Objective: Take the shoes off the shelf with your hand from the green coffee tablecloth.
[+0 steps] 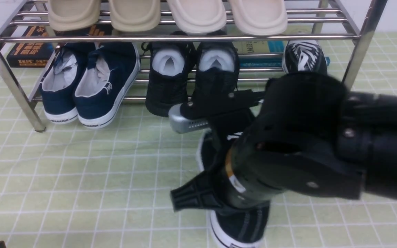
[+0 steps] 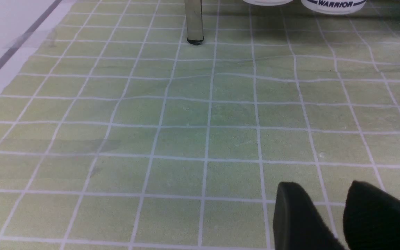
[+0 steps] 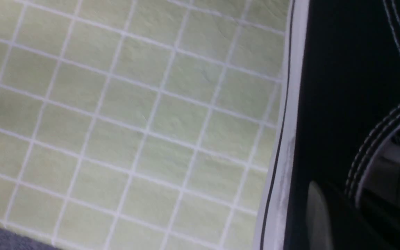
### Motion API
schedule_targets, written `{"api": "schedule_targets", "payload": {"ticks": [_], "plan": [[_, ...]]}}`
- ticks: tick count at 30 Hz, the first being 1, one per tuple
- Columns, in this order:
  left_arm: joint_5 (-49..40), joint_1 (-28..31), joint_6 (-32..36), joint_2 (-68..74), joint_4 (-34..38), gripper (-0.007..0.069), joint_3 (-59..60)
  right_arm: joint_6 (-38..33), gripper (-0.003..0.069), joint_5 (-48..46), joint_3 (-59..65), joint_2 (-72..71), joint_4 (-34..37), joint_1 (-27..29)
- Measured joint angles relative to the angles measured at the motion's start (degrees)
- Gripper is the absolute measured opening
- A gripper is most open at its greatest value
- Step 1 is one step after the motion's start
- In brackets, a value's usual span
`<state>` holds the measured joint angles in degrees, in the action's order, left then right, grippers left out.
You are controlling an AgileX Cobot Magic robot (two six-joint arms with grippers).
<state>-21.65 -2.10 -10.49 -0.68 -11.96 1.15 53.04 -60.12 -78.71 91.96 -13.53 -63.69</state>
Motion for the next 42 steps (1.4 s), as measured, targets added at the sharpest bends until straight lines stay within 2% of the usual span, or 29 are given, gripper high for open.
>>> {"api": "schedule_targets", "payload": {"ticks": [4,9,14,23,32,42], "plan": [[0.00,0.00,0.00,0.00,0.00,0.0239,0.00,0.24,0.0018,-2.86,0.00,-0.48,0.81,-2.35],[0.00,0.00,0.00,0.00,0.00,0.0239,0.00,1.70,0.0020,-1.16,0.00,1.85,-0.11,-4.39],[0.00,0.00,0.00,0.00,0.00,0.0239,0.00,4.79,0.0020,4.36,0.00,6.93,-6.43,-4.54],[0.00,0.00,0.00,0.00,0.00,0.0239,0.00,12.86,0.0020,7.19,0.00,10.94,-16.71,-4.54],[0.00,0.00,0.00,0.00,0.00,0.0239,0.00,14.80,0.0026,12.13,0.00,14.03,-18.46,-4.54],[0.00,0.00,0.00,0.00,0.00,0.0239,0.00,14.90,0.0027,12.53,0.00,16.11,-17.95,-4.59]]}}
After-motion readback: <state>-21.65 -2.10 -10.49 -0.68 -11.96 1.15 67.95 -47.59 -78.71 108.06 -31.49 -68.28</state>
